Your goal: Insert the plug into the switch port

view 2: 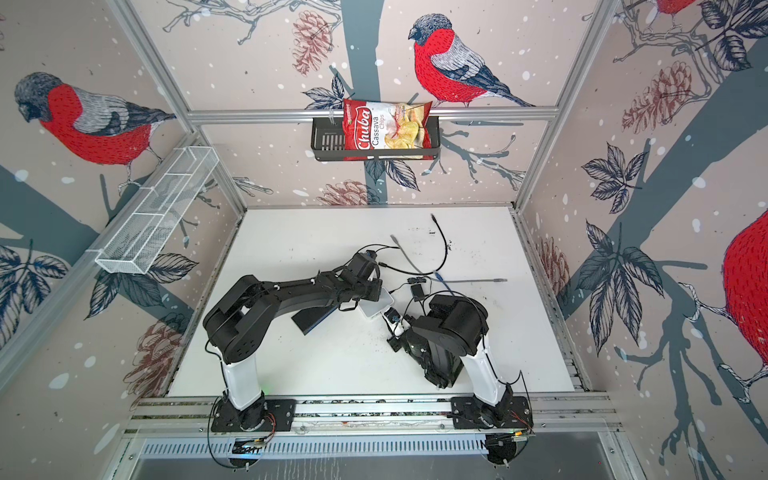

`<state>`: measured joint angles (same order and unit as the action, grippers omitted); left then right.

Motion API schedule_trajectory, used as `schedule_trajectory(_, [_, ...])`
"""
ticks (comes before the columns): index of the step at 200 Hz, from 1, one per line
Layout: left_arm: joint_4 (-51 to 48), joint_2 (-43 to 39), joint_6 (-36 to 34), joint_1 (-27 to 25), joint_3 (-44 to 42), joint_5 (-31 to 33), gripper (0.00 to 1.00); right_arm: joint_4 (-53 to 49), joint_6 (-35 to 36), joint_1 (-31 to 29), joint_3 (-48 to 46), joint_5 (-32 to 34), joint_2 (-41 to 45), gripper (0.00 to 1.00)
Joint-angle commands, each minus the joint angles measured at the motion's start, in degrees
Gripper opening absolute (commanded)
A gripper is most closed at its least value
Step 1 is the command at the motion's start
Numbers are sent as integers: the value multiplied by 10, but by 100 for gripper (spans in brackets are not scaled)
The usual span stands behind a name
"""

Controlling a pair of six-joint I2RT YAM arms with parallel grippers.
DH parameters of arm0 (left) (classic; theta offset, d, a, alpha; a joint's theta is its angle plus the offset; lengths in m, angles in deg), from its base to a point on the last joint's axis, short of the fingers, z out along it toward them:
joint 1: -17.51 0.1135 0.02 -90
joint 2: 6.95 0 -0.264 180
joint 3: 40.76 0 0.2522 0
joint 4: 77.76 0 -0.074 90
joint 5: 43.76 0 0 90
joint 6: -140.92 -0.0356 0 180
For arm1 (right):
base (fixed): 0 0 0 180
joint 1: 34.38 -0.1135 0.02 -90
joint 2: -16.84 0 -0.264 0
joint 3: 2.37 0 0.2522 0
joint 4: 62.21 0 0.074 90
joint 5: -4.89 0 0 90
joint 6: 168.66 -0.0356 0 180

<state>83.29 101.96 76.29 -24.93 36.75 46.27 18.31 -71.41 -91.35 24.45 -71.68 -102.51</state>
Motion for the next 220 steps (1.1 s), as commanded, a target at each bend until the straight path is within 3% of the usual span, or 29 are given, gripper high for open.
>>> schedule_trajectory(1, [-186,17,-11,0,-13,-38,4,-43,23,0,3,36,-9,0])
schedule_trajectory(88, [-167,27,46,-31,-63,-75,0,-85,16,0,38,74,-11,0])
schedule_trajectory(144, [-178,14,50,-35,-89,-90,0,-93,9,0,43,109,-14,0])
schedule_trajectory(220, [-167,21,55,-50,-94,-115,0,-107,11,2,60,105,-17,0])
